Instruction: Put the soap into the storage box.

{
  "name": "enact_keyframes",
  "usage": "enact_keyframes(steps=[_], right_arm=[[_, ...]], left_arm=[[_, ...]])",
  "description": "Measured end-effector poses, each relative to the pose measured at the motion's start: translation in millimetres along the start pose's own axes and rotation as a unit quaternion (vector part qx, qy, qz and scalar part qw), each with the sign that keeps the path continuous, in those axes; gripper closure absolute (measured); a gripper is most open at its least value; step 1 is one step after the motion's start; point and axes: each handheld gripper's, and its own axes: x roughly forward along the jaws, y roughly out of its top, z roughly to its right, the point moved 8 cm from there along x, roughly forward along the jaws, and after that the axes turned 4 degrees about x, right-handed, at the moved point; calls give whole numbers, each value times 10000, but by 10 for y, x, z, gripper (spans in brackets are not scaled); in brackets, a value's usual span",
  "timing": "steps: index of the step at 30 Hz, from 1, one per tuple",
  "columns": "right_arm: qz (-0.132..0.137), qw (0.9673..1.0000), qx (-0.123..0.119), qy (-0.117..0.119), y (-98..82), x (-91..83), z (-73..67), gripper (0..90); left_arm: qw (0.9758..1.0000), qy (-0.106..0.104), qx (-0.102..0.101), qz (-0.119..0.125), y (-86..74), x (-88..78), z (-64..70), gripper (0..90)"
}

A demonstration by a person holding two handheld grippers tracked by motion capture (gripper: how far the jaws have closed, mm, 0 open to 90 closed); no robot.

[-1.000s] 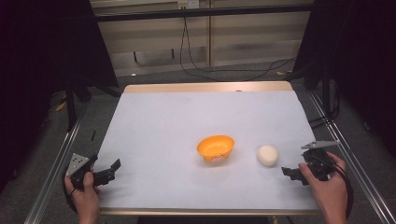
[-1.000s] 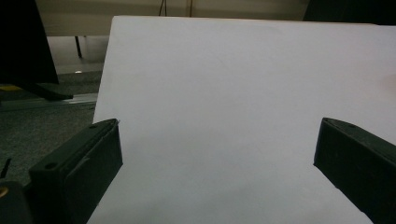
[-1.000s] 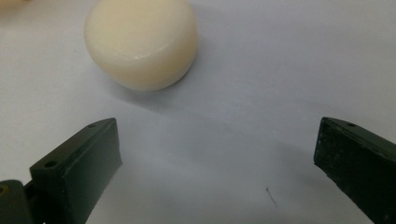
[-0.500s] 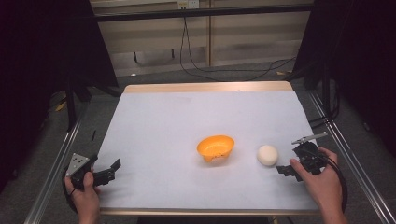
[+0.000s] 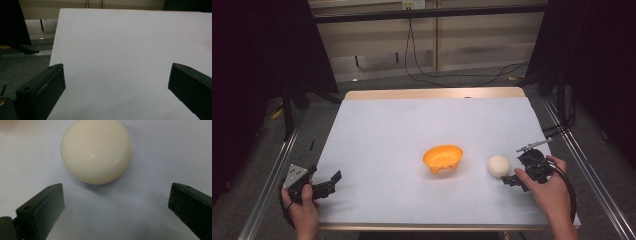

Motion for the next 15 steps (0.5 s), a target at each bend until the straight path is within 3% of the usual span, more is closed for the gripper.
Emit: enact_keyframes(steps=[15], right_arm=[[-73,9999,-99,94,185,97,-161,1]], left_arm=[[10000,-19,-9,-10,-1,3,0,9]])
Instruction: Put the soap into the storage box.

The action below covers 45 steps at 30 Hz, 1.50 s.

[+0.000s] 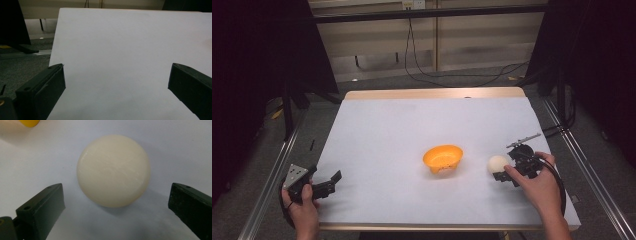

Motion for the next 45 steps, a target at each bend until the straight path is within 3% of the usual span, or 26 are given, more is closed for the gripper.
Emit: enact_keyframes(steps=[8,24,40,45], right_arm=[[-49,10000,6,-8,90,63,-54,23],[23,9990,302,-322,168,147,-67,226],[-81,9985,471,-277,159,173,-57,234],[-67,9985,515,-169,163,167,-51,236]], left_arm=[[10000,-4,0,-17,-2,1,-5,9],[10000,-14,-23,-14,-1,2,-4,9],[10000,-36,-46,-13,-2,5,0,9],[10000,-37,-45,-14,-2,4,-1,9]])
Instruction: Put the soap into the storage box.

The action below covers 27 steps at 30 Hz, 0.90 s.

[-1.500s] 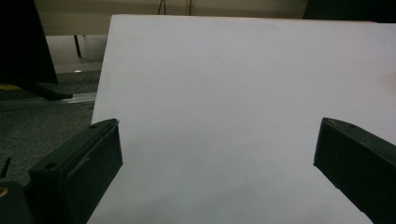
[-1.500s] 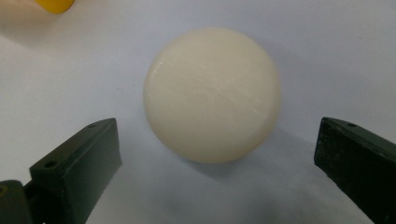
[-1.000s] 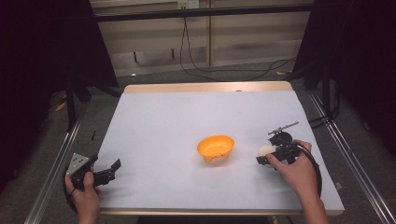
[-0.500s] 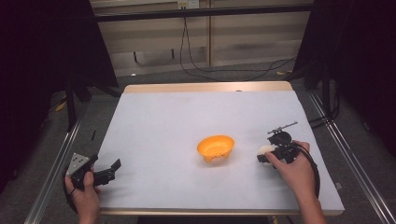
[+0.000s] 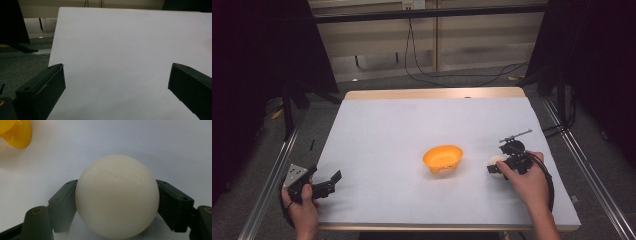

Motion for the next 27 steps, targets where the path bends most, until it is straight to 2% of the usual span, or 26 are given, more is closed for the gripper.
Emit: enact_keyframes(steps=[7,12,14,17,27], right_arm=[[-18,10000,-67,36,2,-38,1,236],[71,9999,-97,26,19,-82,-4,237],[85,9998,-184,28,23,-89,-5,237],[71,9998,-165,70,24,-116,-19,237],[116,9996,-247,116,58,-166,-52,238]], left_arm=[[10000,1,-3,-1,0,1,0,9],[10000,-7,-15,-3,0,2,5,9],[10000,-9,-18,-2,0,2,6,9],[10000,-6,-19,0,0,2,5,9],[10000,26,48,32,3,-8,0,11]])
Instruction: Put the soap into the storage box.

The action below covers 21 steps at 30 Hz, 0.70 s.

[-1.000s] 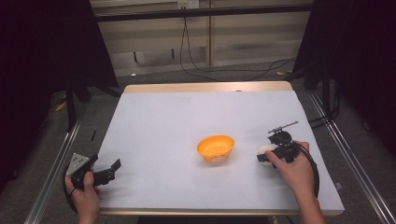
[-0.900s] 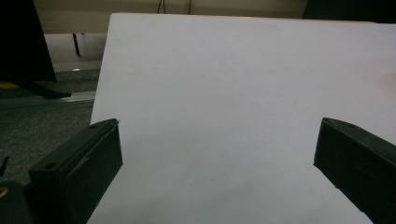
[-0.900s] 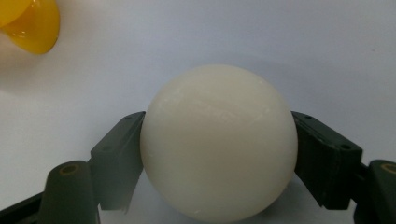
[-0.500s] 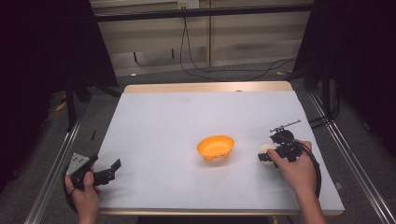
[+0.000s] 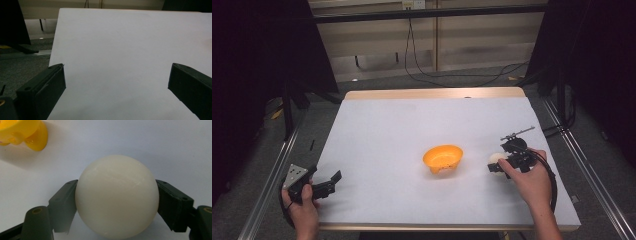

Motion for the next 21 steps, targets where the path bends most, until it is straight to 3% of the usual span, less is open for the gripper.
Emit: enact_keyframes(steps=[21], right_arm=[[135,9996,-210,105,236,-221,-202,238]], left_arm=[[10000,46,46,-14,0,2,2,12]])
